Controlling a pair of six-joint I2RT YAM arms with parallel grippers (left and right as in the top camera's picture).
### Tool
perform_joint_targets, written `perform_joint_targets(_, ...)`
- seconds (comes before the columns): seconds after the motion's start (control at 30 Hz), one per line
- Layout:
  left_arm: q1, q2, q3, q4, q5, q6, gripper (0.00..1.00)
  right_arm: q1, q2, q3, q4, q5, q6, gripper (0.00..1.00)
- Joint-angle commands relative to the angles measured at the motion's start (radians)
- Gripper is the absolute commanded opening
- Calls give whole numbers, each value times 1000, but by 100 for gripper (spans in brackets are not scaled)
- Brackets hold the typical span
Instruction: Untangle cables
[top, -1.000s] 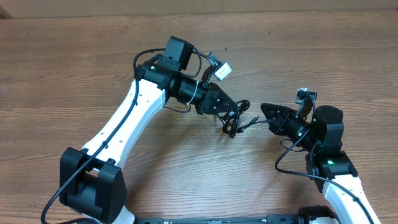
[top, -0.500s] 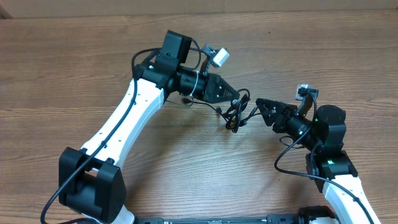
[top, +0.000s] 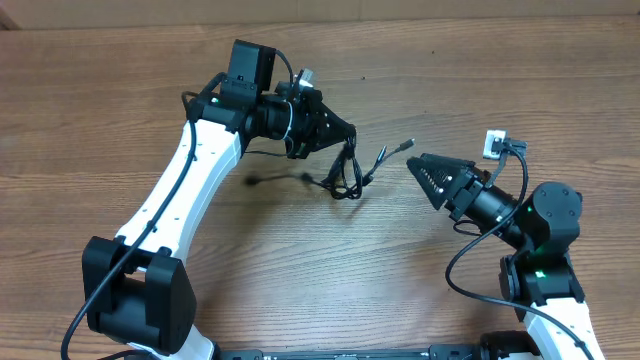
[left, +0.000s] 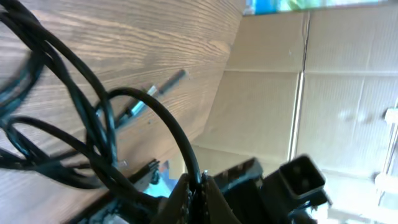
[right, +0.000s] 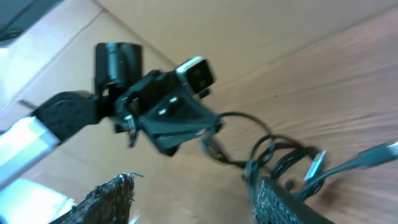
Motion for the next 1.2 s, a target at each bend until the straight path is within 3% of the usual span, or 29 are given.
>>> perform_joint_targets(0.0, 2, -32, 28, 4, -51, -91, 4, -1, -8, 17, 6, -100, 80, 62)
perform_joint_targets(0.43, -3, -32, 28, -14, -116, -378, 4, 42, 35, 17, -58, -135, -38, 62)
perform_joint_targets(0.57, 1, -32, 28, -14, -201, -499, 4, 60, 93, 17, -58, -135, -37, 60)
perform_joint_targets(0.67, 4, -32, 28, 20, -164, -571, 4, 60, 125, 17, -58, -136, -37, 58)
perform_joint_targets(0.87, 3, -32, 28, 181, -34, -595, 4, 60, 138, 17, -51, -136, -37, 58)
perform_joint_targets(0.97, 3, -32, 28, 248, -148, -504, 4, 60, 138, 17, -49, -136, -37, 58)
perform_joint_targets(1.17, -2, -32, 28, 218, -154, -564, 4, 60, 138, 17, -49, -136, -37, 58)
